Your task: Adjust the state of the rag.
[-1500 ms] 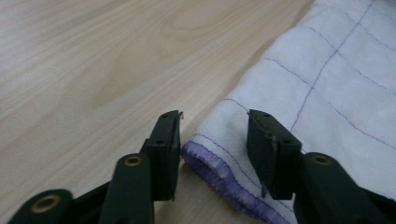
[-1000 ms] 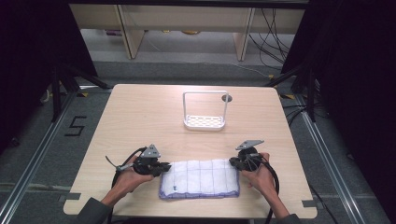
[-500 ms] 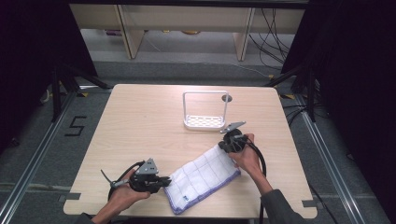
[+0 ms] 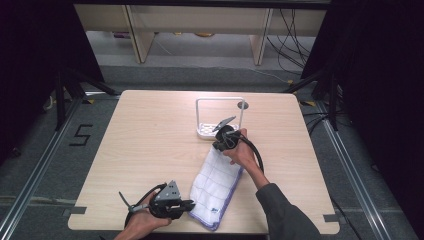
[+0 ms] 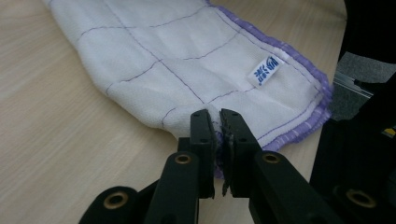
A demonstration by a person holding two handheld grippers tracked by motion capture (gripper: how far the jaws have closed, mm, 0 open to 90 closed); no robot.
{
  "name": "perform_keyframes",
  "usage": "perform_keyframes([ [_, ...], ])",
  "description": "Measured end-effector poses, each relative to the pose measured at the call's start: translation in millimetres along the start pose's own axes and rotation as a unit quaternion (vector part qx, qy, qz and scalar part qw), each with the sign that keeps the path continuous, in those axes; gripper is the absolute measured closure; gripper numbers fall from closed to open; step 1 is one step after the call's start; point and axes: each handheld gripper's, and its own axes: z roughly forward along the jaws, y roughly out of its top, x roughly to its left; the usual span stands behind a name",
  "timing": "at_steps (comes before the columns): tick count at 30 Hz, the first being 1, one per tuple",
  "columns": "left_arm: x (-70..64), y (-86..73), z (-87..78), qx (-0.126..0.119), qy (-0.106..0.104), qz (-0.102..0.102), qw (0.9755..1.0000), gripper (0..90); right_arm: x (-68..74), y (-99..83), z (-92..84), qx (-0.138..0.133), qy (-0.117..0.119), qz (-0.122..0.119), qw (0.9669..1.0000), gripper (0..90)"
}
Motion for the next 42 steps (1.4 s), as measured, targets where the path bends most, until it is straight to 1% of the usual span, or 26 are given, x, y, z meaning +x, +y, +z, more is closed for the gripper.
perform_keyframes([
  [4,-7.0,0.4,3.5,-0.002,-0.004,0.004,1.0,82.6,1.4,1.6,7.0,-0.002,0.012,-0.001,0.9999,85.6],
  [5,-10.9,-0.3,6.2,-0.005,-0.015,0.005,0.9999,81.5,1.9,1.6,7.8,-0.008,0.011,0.017,0.9998,78.4],
  [6,-10.9,-0.3,6.2,-0.005,-0.015,0.005,0.9999,78.9,1.9,1.6,7.8,-0.008,0.011,0.017,0.9998,78.4],
  [7,-14.1,-0.8,7.6,-0.003,-0.019,0.009,0.9998,78.9,2.6,1.5,6.1,-0.002,0.012,0.039,0.9992,70.4],
  [8,-16.3,-0.5,7.8,-0.002,-0.016,0.014,0.9998,70.7,0.4,0.9,0.2,-0.016,-0.001,0.054,0.9984,63.5],
  [9,-19.6,-0.2,8.8,-0.003,-0.019,0.015,0.9997,70.7,0.4,0.9,0.2,-0.016,-0.001,0.054,0.9984,63.5],
  [10,-20.0,1.4,8.6,0.001,-0.025,0.033,0.9992,65.9,1.9,0.1,-4.9,-0.026,0.01,0.059,0.9979,62.4],
  [11,-23.1,2.1,8.3,-0.006,-0.026,0.015,0.9995,56.6,3.5,-2.9,-15.6,-0.044,-0.002,0.059,0.9973,57.5],
  [12,-21.4,4.1,6.8,-0.011,-0.034,0.022,0.9991,56.6,3.5,-2.9,-15.6,-0.044,-0.002,0.059,0.9973,57.5],
  [13,-21.3,7.4,3.0,-0.028,-0.037,0.003,0.9989,50.3,4.7,-7.2,-29.2,-0.051,-0.015,0.063,0.9966,54.8],
  [14,-21.3,7.4,3.0,-0.028,-0.037,0.003,0.9989,47.5,4.7,-7.2,-29.2,-0.051,-0.015,0.063,0.9966,54.8],
  [15,-18.7,10.2,-1.3,-0.034,-0.035,0.001,0.9988,47.5,3.8,-10.3,-37.9,-0.047,-0.018,0.064,0.9967,54.0],
  [16,-13.5,15.1,-7.5,-0.05,-0.033,-0.002,0.9982,43.1,0.7,-19.9,-49.8,-0.065,-0.034,0.071,0.9947,52.6],
  [18,-5.2,23.2,-15.3,-0.059,-0.019,-0.007,0.9981,42.3,-1.5,-31.1,-61.9,-0.051,-0.041,0.089,0.9939,51.3],
  [21,12.8,37.9,-17.9,-0.073,0.008,-0.024,0.997,41.2,-5.3,-50.9,-68.9,-0.034,-0.057,0.108,0.9919,48.2],
  [23,29.3,48.2,-15.0,-0.066,0.027,-0.025,0.9971,41.2,-8.9,-63.3,-68.0,-0.04,-0.065,0.123,0.9894,46.9],
  [24,29.3,48.2,-15.0,-0.066,0.027,-0.025,0.9971,41.2,-8.9,-63.3,-68.0,-0.04,-0.065,0.123,0.9894,46.9],
  [25,37.8,51.9,-10.5,-0.065,0.03,-0.033,0.9969,41.2,-10.3,-68.5,-69.9,-0.032,-0.063,0.133,0.9886,46.8],
  [27,58.7,57.5,6.0,-0.054,0.055,-0.06,0.9952,40.3,-12.8,-79.0,-71.2,-0.031,-0.059,0.15,0.9864,45.7],
  [28,58.7,57.5,6.0,-0.054,0.055,-0.06,0.9952,40.2,-12.8,-79.0,-71.2,-0.031,-0.059,0.15,0.9864,45.7],
  [31,76.5,61.2,21.0,-0.051,0.081,-0.067,0.9932,40.7,-13.0,-84.6,-72.0,-0.046,-0.065,0.152,0.9852,45.4],
  [32,82.5,62.6,24.8,-0.04,0.089,-0.058,0.9936,40.7,-12.8,-86.0,-72.6,-0.039,-0.066,0.153,0.9853,45.4],
  [34,96.2,68.2,35.9,-0.039,0.091,-0.076,0.9922,40.7,-11.3,-88.0,-70.1,-0.026,-0.061,0.169,0.9833,44.3],
  [38,103.6,73.9,47.1,-0.037,0.095,-0.071,0.9923,40.8,-12.5,-89.2,-67.9,-0.036,-0.061,0.168,0.9832,44.3],
  [39,103.8,77.0,55.2,-0.041,0.094,-0.082,0.9913,40.6,-12.7,-89.5,-68.0,-0.031,-0.059,0.171,0.983,44.1],
  [42,107.5,81.0,60.3,-0.038,0.092,-0.079,0.9918,40.3,-12.8,-90.2,-64.4,-0.041,-0.061,0.177,0.9816,43.6],
])
